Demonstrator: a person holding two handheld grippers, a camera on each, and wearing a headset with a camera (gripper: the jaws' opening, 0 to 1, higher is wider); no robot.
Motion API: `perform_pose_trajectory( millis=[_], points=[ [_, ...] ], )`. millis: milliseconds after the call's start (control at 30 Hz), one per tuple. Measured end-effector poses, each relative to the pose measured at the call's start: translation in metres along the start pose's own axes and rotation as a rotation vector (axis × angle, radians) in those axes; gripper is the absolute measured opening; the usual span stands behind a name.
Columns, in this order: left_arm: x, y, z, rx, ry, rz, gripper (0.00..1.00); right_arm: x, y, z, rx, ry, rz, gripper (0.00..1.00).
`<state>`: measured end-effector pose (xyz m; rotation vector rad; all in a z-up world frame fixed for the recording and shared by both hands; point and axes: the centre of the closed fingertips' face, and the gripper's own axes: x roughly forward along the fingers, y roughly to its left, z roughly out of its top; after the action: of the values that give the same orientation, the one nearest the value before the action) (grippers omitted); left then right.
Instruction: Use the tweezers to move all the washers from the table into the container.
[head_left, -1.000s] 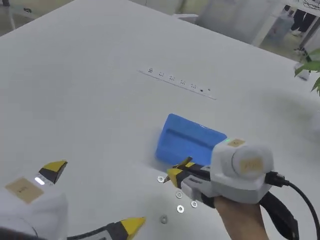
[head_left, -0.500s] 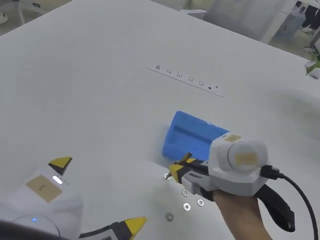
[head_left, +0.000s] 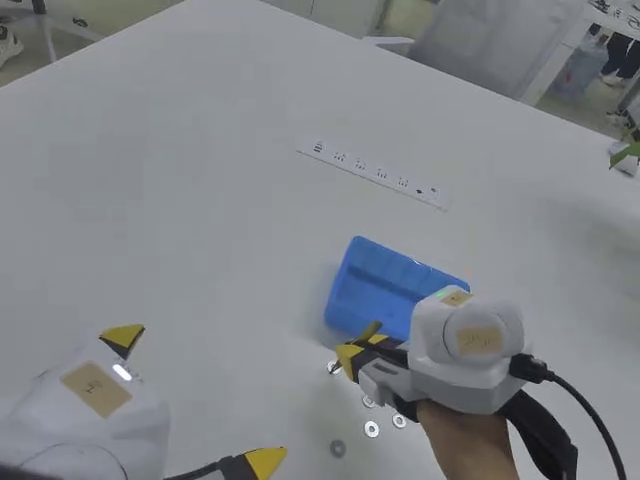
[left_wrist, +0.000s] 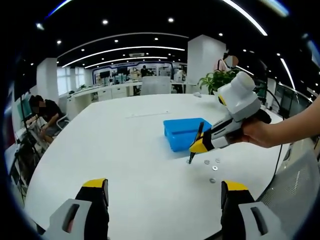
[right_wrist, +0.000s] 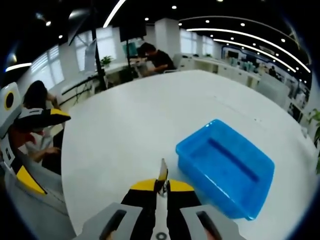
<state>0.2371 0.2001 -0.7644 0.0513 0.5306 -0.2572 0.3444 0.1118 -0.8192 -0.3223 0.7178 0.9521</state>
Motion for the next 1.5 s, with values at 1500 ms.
perform_pose_trajectory(
  millis=[1500],
  points=[
    [-0.002, 0.009, -0.003, 0.016, 0.009, 0.038, 0.92, 0.031, -0.077, 0.055, 0.238, -0.123, -0.102, 0.03]
  ],
)
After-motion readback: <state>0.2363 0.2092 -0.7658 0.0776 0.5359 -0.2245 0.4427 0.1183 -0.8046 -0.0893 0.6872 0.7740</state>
